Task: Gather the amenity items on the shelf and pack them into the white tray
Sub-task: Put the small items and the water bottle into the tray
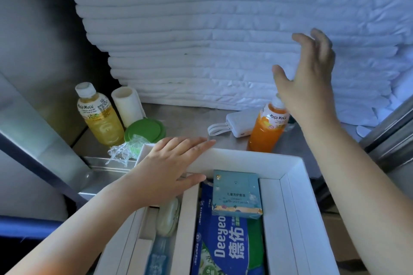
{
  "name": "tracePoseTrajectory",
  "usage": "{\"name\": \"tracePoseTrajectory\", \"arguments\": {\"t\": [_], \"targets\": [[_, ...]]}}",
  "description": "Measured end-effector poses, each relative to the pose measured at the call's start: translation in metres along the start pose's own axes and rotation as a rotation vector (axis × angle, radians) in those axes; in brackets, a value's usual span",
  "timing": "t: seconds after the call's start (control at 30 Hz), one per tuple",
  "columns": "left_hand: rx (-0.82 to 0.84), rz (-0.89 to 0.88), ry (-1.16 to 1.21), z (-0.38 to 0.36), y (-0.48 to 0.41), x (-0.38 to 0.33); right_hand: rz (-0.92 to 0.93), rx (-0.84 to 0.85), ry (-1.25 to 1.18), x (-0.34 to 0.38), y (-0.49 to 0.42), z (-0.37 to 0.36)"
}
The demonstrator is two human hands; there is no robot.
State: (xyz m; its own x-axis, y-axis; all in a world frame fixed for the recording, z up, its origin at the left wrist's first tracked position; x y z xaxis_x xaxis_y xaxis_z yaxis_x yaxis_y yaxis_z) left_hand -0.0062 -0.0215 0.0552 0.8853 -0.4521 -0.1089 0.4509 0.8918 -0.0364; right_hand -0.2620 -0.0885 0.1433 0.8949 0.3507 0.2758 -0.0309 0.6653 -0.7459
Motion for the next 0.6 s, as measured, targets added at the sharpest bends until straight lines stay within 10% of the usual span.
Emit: {"name": "tracePoseTrajectory", "arguments": {"t": [0.27, 0.6], "targets": [[0.001, -0.002, 0.081, -0.001, -0.001, 0.001, -0.327, -0.059, 0.011, -0.034, -0.009, -0.027], [-0.011, 0.003, 0.092, -0.002, -0.002, 0.002, -0.263, -0.124, -0.029, -0.036, -0.006, -0.023]]}}
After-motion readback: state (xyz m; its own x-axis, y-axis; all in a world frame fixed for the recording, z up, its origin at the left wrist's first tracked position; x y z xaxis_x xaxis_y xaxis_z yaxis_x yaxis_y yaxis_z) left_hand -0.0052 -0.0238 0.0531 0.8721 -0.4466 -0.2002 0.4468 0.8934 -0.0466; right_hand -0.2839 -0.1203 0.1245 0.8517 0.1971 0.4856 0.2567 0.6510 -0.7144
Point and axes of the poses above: each hand's wrist, its own y-axis away from the middle knuckle, its own z-axis out of the back of the hand, x = y × z, the point moved 2 cm from there along -y, towards the middle knuckle, and after that the axes turned 12 degrees about z, right-handed, at the moved point
